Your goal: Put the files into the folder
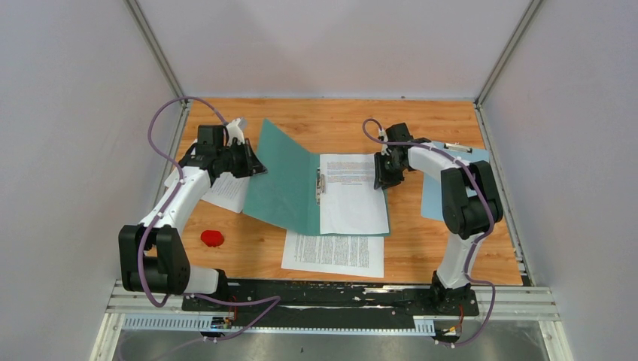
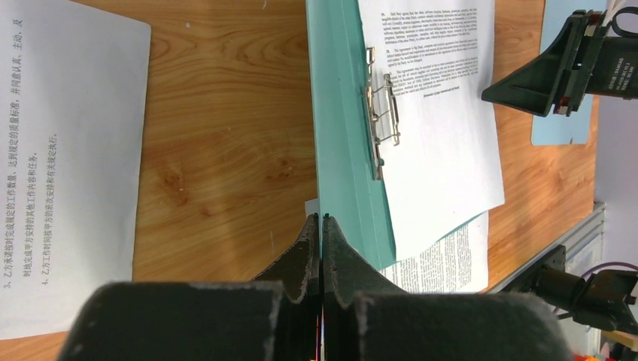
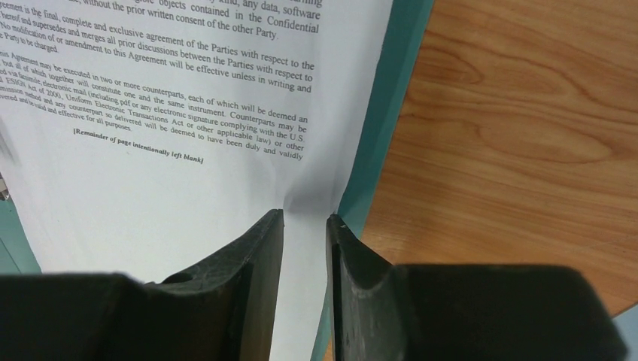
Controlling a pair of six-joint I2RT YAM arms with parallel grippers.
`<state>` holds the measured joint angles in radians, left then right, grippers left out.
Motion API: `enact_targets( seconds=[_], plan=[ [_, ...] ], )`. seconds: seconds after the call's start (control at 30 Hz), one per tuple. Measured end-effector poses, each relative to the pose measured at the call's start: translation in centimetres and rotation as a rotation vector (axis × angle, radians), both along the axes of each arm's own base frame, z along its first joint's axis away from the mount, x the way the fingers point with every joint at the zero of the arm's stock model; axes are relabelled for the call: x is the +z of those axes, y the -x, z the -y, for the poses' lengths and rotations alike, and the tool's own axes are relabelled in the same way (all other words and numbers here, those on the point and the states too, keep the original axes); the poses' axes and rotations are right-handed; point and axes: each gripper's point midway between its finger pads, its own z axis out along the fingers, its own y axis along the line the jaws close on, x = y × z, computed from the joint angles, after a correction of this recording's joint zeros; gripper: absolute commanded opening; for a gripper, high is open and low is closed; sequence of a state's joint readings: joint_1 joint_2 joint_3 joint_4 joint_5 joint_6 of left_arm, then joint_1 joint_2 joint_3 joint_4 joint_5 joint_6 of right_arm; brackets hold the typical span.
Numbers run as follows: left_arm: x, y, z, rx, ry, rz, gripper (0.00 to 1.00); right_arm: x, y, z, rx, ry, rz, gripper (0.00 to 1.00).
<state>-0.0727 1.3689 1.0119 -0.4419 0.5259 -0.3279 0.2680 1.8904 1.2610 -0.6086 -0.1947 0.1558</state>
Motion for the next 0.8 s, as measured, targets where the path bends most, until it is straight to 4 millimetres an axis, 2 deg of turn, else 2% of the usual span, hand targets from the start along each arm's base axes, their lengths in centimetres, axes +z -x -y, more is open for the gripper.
enact_targets(
  seconds=[0.2,0.57,0.8],
  plan=[
    [0.1,0.0,0.3,-0.011,0.012,0.005,0.0,0.0,0.4,-0.9,0.025,-0.009,-0.004,0.27],
    [0.1,0.0,0.4,-0.015,0.012,0.007,0.0,-0.2,1.2,-0.6,0.033,0.022,-0.031,0.3],
    [0.1,0.0,0.4,-0.015,0.012,0.007,0.0,0.4,0.6,-2.0,0.063,-0.025,-0.009,0.31]
  ],
)
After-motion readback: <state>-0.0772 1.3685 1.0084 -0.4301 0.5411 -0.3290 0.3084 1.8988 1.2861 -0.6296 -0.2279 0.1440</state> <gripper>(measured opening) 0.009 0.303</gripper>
